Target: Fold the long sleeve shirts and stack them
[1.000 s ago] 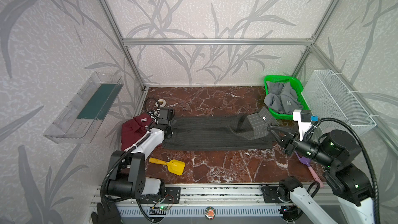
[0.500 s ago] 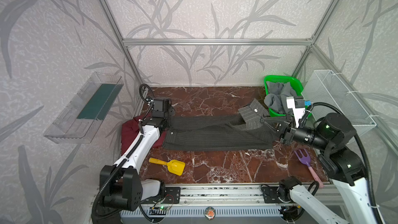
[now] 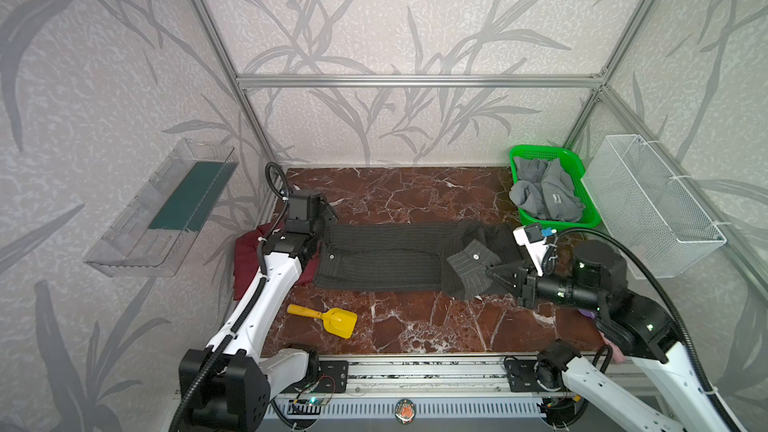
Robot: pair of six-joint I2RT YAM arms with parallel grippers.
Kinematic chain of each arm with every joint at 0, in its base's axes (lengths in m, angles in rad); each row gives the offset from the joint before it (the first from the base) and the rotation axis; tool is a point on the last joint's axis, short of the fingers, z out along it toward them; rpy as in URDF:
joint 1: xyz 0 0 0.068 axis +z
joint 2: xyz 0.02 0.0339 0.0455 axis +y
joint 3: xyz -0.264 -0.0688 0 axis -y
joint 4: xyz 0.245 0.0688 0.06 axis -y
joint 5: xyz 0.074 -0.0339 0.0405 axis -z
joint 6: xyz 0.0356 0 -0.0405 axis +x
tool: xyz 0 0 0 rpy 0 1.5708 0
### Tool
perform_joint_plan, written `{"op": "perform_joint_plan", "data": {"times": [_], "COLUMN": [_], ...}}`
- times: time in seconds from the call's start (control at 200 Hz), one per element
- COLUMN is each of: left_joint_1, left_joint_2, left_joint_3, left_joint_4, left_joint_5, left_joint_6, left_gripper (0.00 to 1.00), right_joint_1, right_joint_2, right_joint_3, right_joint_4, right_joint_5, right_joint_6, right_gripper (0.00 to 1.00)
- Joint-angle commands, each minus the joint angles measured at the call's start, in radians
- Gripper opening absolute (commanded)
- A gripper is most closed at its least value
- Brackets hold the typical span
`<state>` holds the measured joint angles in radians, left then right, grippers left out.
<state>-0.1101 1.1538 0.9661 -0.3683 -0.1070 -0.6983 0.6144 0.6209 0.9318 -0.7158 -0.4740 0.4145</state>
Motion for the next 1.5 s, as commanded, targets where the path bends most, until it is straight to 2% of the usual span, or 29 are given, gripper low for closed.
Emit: {"op": "perform_joint_plan", "data": {"times": [0.0,0.095,0.17,0.305,0.445,0.54,0.705,0.825,1.105,1.295,1.495], "left_joint_1": [0.003,0.004,0.006,0.011,0.024,0.039,0.049,0.056,0.065,0.073,0.086], "left_joint_2": [-0.026,-0.023,-0.026,-0.039,-0.041,-0.047,-0.092,-0.122,-0.189,-0.207,-0.208], "left_joint_3": [0.04,0.06,0.068,0.06,0.073,0.087,0.047,0.007,-0.053,-0.067,-0.073], "left_joint_4": [-0.044,-0.06,-0.062,-0.052,-0.071,-0.088,-0.063,-0.041,0.001,0.014,0.021], "left_joint_5": [0.035,0.063,0.066,0.084,0.074,0.056,0.002,-0.025,-0.114,-0.124,-0.114], "left_joint_6": [0.062,0.1,0.121,0.148,0.174,0.188,0.194,0.192,0.194,0.195,0.181], "left_gripper": [0.67,0.69,0.71,0.73,0.77,0.8,0.84,0.86,0.89,0.9,0.9], "right_joint_1": [0.169,0.327,0.4,0.403,0.4,0.368,0.294,0.288,0.26,0.222,0.214], "right_joint_2": [-0.007,0.113,0.196,0.285,0.439,0.542,0.699,0.847,1.185,1.414,1.69], "right_joint_3": [0.0,0.052,0.088,0.117,0.24,0.321,0.438,0.569,0.869,1.085,1.453], "right_joint_4": [-0.021,-0.055,-0.051,0.053,0.084,0.102,0.17,0.145,0.079,0.022,-0.155], "right_joint_5": [0.22,0.357,0.436,0.461,0.448,0.413,0.249,0.177,0.103,0.045,0.003], "right_joint_6": [-0.019,-0.064,-0.093,-0.156,-0.267,-0.309,-0.327,-0.369,-0.422,-0.429,-0.462], "right_gripper": [0.0,0.0,0.0,0.0,0.0,0.0,0.0,0.0,0.0,0.0,0.0]}}
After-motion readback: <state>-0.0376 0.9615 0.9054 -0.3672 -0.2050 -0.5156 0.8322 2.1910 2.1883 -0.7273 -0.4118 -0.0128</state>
